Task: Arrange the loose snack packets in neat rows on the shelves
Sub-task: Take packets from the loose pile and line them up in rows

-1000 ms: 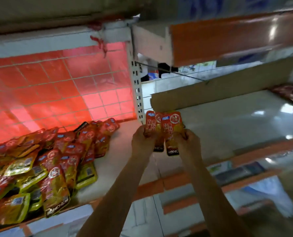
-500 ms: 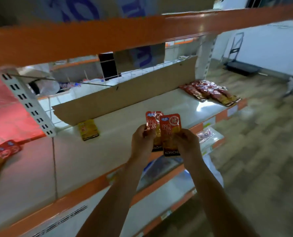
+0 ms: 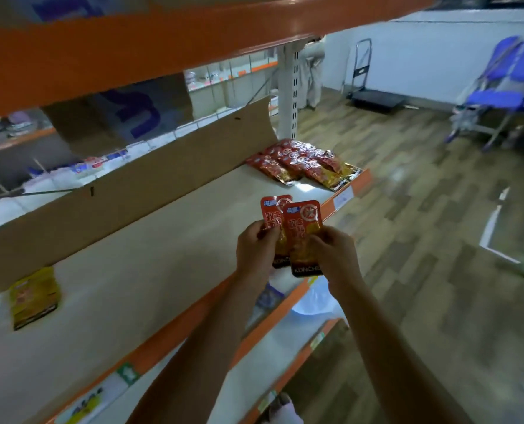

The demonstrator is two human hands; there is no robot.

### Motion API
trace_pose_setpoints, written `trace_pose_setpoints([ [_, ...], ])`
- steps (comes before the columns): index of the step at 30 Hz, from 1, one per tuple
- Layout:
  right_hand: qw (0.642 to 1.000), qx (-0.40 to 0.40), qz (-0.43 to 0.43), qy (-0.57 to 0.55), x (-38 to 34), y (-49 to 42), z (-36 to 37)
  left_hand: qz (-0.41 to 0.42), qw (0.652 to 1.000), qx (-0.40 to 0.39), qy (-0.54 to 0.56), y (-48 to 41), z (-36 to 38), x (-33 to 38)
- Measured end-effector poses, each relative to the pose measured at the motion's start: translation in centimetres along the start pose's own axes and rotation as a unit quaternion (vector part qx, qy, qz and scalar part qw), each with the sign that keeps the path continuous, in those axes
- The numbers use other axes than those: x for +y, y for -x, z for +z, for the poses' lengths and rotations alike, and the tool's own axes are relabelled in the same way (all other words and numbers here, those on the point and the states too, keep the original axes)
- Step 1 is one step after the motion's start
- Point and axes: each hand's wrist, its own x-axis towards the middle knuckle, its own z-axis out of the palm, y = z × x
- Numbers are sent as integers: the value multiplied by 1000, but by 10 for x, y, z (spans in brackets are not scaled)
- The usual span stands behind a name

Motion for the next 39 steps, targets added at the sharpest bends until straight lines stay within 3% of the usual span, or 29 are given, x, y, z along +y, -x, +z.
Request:
trace_pose_setpoints([
  [11,999,11,-32,18,-19,-136,-2,39,999,20,-22,-130,66,27],
  [19,999,-20,-33,22,-16,-203,9,-27,998,60,0,-181,75,15],
  [28,988,-134,-63,47,-25,-272,15,-88,983,161,17,-219,88,10],
  [32,983,-151,-79,68,-25,-299,13,-93,971,219,-1,-227,92,6],
  [39,972,-166,-126,106,-23,-328,10,-111,963,240,-54,-226,108,-1],
])
